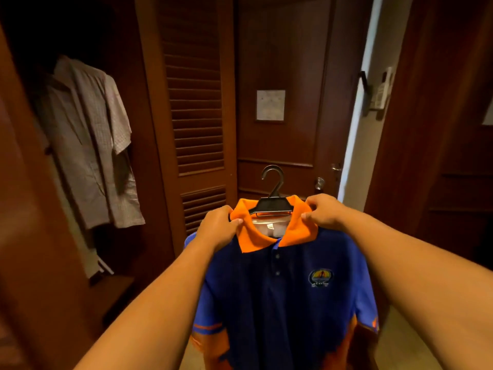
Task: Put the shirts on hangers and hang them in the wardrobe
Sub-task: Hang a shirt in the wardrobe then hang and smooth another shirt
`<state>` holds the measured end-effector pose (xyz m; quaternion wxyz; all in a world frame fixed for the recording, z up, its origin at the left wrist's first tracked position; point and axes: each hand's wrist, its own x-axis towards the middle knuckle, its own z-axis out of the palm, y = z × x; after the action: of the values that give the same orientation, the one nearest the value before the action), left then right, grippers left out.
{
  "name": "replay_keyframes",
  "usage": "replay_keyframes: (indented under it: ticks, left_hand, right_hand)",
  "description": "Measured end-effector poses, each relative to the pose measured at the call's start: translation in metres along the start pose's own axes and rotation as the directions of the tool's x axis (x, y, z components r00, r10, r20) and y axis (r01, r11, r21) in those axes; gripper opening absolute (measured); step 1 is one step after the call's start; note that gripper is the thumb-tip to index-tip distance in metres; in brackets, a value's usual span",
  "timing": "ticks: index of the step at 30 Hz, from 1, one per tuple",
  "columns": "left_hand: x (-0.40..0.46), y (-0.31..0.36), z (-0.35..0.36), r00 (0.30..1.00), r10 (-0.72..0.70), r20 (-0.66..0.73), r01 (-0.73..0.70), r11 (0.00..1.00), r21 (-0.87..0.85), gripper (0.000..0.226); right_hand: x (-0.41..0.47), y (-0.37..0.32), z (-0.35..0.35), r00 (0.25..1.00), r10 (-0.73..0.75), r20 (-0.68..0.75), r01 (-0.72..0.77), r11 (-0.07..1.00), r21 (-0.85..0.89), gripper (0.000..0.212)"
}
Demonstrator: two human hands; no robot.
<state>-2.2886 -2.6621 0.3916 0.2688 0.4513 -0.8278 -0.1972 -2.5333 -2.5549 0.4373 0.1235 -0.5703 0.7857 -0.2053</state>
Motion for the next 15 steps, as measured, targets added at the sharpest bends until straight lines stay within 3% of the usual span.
replay_keyframes:
  ticks: [4,8,15]
  left_hand:
    - [0.067,-0.024,-0.006,0.995,-0.051,-0.084,0.055,0.997,0.046,0.020]
    - [0.120,-0.055,-0.026,0.976,-0.128,-0.174,0.144,0.986,0.082,0.019]
    - [0.167,-0.111,-0.091,0.891,-0.258,-0.375,0.316,0.943,0.103,0.016]
  right_hand:
    - [0.102,-0.013,0.004,0.992,-0.115,0.043,0.116,0.993,-0.030,0.025]
    - [0.196,-0.040,0.010,0.968,-0.241,0.068,0.242,0.970,-0.018,0.009]
    - [0.322,-0.141,0.026,0.859,-0.488,0.156,0.483,0.873,0.070,0.009]
